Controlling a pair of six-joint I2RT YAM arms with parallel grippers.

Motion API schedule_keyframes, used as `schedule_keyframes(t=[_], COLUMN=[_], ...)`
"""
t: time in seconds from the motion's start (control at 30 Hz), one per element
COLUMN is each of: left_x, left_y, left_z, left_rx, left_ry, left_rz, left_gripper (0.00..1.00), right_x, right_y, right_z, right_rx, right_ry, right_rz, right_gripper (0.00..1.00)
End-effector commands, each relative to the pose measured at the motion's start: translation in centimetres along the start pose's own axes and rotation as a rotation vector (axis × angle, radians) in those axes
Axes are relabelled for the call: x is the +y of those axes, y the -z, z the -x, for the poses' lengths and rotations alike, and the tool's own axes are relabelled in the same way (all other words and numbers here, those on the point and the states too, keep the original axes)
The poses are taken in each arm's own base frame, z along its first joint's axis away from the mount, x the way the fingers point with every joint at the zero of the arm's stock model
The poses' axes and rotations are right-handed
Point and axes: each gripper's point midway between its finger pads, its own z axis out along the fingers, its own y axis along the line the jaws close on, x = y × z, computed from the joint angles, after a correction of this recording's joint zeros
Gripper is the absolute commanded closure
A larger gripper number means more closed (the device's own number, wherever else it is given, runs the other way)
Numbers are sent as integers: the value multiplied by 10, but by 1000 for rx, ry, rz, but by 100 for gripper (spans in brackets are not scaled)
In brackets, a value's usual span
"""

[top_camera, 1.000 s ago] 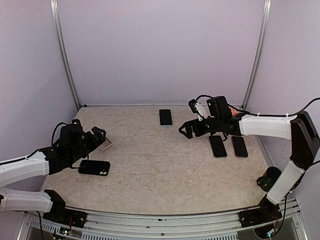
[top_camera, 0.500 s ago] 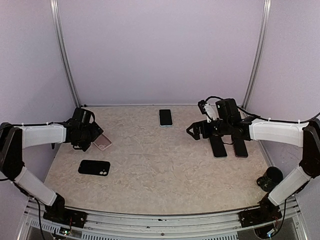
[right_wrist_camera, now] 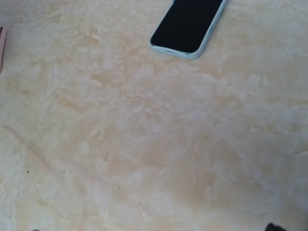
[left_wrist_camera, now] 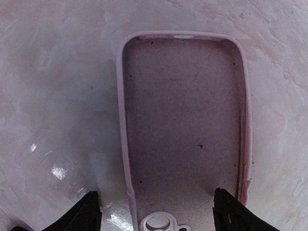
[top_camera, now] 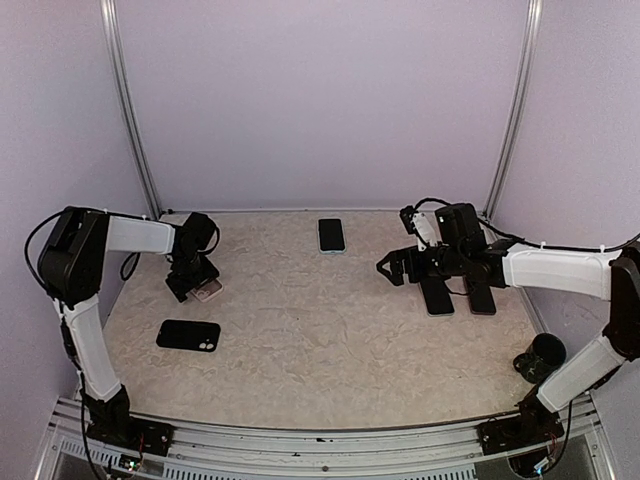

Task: Put the phone into the phone case
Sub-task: Pick up the phone case from the center of the board.

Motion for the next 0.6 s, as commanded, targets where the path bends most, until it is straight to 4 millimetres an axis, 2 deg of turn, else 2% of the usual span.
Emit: schedule_keyframes(t=[0.0, 0.1, 0.2, 0.37, 0.57], left_x=[16, 11, 10, 13, 21], left_y=[9, 14, 14, 8, -1], left_z=[-4, 0, -1, -12, -25], left_rx=[3, -10, -9, 17, 46], left_ry=[13, 4, 0, -18, -31], left_rz=[37, 10, 7, 28, 50], left_gripper=[23, 27, 37, 62, 71], right_x=[0, 2, 3, 5, 5], right_y=[5, 3, 2, 2, 4], right_z=[9, 8, 9, 11, 13], right_rx=[-41, -37, -36, -39, -43], right_ry=[-5, -9, -11, -8, -5], right_rz=[8, 19, 28, 33, 32], right_gripper=[1, 1, 1, 1, 1])
